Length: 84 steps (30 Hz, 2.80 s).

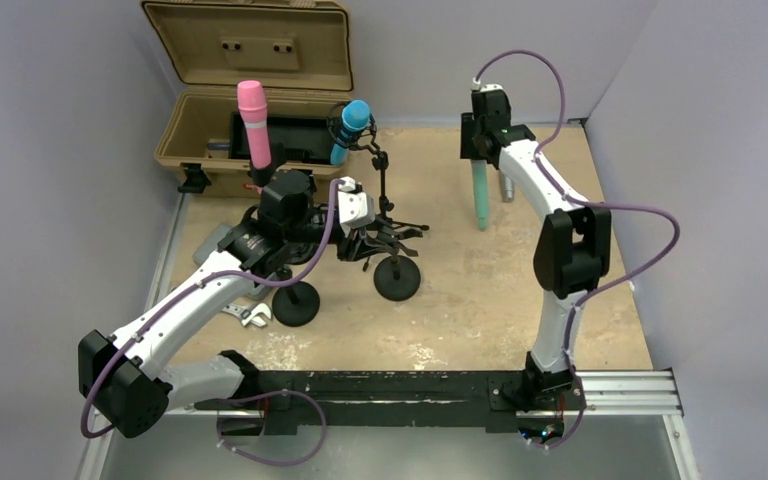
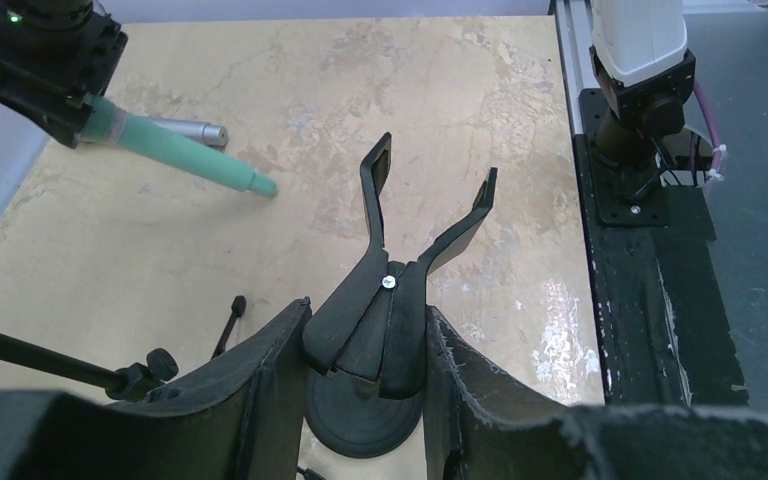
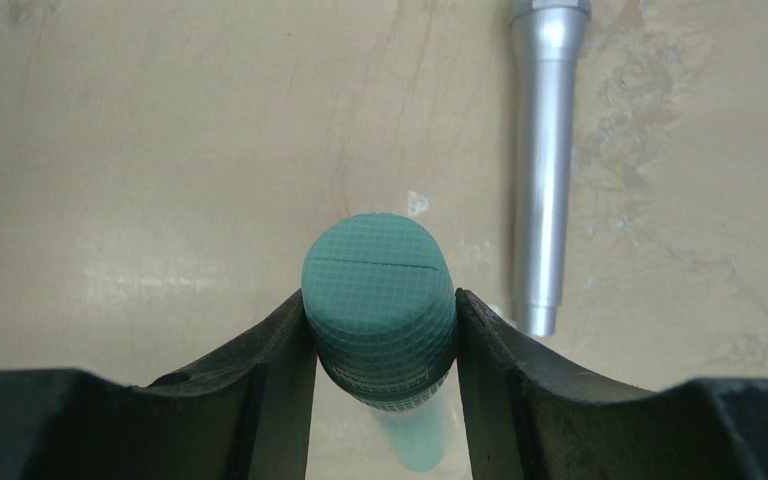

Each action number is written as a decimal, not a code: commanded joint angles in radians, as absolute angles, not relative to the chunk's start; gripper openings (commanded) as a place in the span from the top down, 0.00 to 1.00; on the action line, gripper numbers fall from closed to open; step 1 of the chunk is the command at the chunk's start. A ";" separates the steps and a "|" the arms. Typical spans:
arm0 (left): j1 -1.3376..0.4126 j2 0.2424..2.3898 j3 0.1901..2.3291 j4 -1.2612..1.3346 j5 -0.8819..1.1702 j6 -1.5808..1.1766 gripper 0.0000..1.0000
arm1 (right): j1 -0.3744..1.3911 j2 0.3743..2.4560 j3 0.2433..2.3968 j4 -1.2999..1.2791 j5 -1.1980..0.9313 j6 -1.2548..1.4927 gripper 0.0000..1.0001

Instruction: Remove the microphone from the stand

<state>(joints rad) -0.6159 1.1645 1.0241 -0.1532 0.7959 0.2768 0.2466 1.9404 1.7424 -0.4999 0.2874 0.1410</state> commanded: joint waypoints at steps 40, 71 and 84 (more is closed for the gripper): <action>-0.675 1.153 1.055 -0.167 0.812 0.258 1.00 | 0.144 2.635 2.422 -0.314 0.299 0.050 0.82; -0.696 1.190 1.079 -0.161 0.733 0.194 0.81 | 0.165 1.669 1.612 -0.184 -0.150 0.283 0.01; -0.706 1.177 1.105 -0.165 0.688 0.128 0.19 | 0.166 0.986 0.973 -0.141 -0.587 0.423 0.01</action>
<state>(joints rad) -0.6975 1.1931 1.0588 -0.1581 0.6876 0.1692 0.1646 1.1065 1.0519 -0.1604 -0.4126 0.3344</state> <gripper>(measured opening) 0.711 0.984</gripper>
